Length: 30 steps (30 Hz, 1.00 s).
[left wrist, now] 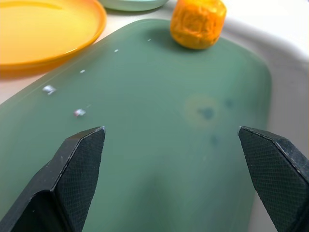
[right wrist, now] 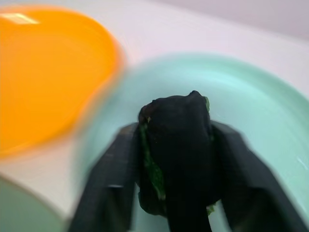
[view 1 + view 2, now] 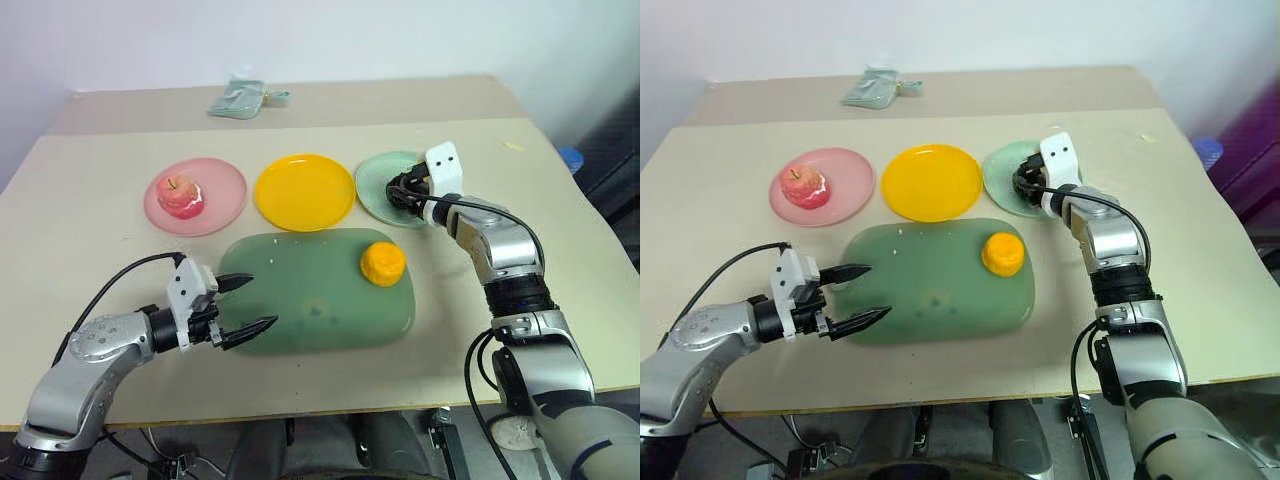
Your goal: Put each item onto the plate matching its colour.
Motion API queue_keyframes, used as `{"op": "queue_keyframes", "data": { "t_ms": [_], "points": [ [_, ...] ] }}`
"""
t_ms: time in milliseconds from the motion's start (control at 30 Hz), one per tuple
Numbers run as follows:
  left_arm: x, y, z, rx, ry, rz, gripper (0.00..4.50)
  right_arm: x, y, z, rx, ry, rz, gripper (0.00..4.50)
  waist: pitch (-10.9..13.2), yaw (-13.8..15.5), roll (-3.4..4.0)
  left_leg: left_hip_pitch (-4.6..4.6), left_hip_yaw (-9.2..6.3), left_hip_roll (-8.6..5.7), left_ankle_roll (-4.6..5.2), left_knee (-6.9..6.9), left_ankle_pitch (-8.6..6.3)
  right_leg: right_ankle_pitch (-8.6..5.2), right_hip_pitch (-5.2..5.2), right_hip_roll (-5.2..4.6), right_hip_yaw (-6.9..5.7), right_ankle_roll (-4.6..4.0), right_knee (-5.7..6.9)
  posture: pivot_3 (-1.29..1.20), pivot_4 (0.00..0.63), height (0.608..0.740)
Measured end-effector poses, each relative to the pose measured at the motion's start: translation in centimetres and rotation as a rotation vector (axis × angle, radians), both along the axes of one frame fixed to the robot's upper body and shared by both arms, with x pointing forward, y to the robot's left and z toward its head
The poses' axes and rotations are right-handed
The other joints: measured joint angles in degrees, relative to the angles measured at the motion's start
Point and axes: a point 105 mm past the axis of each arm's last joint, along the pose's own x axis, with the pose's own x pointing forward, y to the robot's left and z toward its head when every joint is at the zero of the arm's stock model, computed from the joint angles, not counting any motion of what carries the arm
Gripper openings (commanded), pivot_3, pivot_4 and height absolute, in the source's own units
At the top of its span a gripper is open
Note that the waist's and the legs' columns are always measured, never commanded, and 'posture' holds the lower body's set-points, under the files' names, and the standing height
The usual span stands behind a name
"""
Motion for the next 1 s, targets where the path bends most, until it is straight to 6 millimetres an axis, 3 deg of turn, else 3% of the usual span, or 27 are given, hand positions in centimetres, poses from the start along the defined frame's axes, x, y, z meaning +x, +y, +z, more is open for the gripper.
{"op": "queue_keyframes", "data": {
  "t_ms": [33, 100, 167, 300, 467, 533, 633, 767, 933, 1000],
  "points": [
    [0.0, -0.1, 0.0, 0.000, 0.001, -0.003, 4.50, -0.2, 0.6, 0.8, 0.001, -0.032, 0.044, 4.47, 0.0, -0.3, 0.03, 0.00, -0.01, 0.04, 0.00, -0.01, 0.00, 0.00, 0.00, 0.00, 0.00, 0.00, 0.00, 0.00, 0.150, 0.740],
    [-0.1, -0.1, 0.0, 0.000, -0.001, -0.005, 4.50, -1.0, 1.4, 2.5, -0.004, -0.097, 0.123, 4.47, 0.0, -0.6, 0.03, 0.00, -0.04, 0.05, 0.01, -0.01, -0.01, 0.00, 0.01, 0.00, -0.01, 0.00, 0.00, 0.00, 0.150, 0.740],
    [-0.2, 0.0, -0.1, 0.002, 0.000, -0.006, 4.50, -2.9, 1.4, 3.5, -0.017, -0.130, 0.234, 4.47, 0.0, -0.4, 0.02, 0.00, -0.11, 0.04, 0.05, 0.00, -0.03, 0.00, 0.08, -0.03, -0.05, 0.00, -0.04, 0.00, 0.150, 0.740],
    [-0.3, 0.3, -0.3, 0.018, 0.013, -0.008, 4.50, -9.2, 1.6, 0.7, -0.007, 0.015, 0.510, 4.47, 0.0, 0.9, 0.01, 0.02, -0.16, 0.02, 0.14, 0.09, -0.08, 0.00, 0.27, -0.08, -0.12, 0.02, -0.23, 0.00, 0.150, 0.740],
    [0.5, -0.1, 0.8, 0.019, -0.024, -0.021, 4.50, -11.8, 2.5, -2.3, -0.038, 0.151, 0.603, 4.47, 0.0, 0.7, 0.03, 0.16, -0.14, 0.04, 0.13, 0.15, -0.07, 0.01, 0.36, -0.02, -0.11, 0.01, -0.14, 0.00, 0.150, 0.740],
    [0.7, -0.1, 1.1, 0.018, -0.027, -0.019, 4.50, -11.9, 2.8, -3.5, -0.051, 0.188, 0.598, 3.94, 0.0, 0.7, 0.03, 0.15, -0.14, 0.04, 0.13, 0.14, -0.07, 0.01, 0.34, -0.01, -0.11, 0.01, -0.13, 0.00, 0.150, 0.740],
    [0.6, -0.2, 1.0, 0.017, -0.015, -0.012, 4.50, -11.3, 3.1, -4.0, -0.043, 0.195, 0.567, 2.79, 0.0, 0.7, 0.03, 0.11, -0.14, 0.04, 0.12, 0.14, -0.07, 0.01, 0.30, -0.01, -0.10, 0.01, -0.14, 0.00, 0.150, 0.740],
    [0.7, 0.4, 1.3, 0.018, -0.011, 0.026, 4.50, -10.3, 4.3, -2.9, -0.025, 0.138, 0.554, 2.74, 0.0, 0.7, 0.03, 0.10, -0.15, 0.05, 0.11, 0.14, -0.07, 0.01, 0.27, -0.02, -0.10, 0.01, -0.14, 0.00, 0.150, 0.740],
    [2.0, 3.5, 2.9, 0.005, -0.080, 0.216, 4.50, -6.4, 9.0, 1.9, 0.062, -0.013, 0.498, 2.74, 0.0, 0.3, 0.05, 0.10, -0.16, 0.06, 0.05, 0.12, -0.03, 0.00, 0.16, 0.02, -0.09, 0.00, -0.01, 0.00, 0.150, 0.740],
    [2.6, 5.0, 3.4, -0.024, -0.111, 0.327, 4.50, -4.1, 11.5, 2.8, 0.091, -0.012, 0.441, 2.74, 0.0, -0.2, 0.04, 0.09, -0.15, 0.05, 0.01, 0.09, 0.00, 0.00, 0.12, 0.01, -0.08, 0.00, 0.01, 0.00, 0.150, 0.740]
  ]
}}
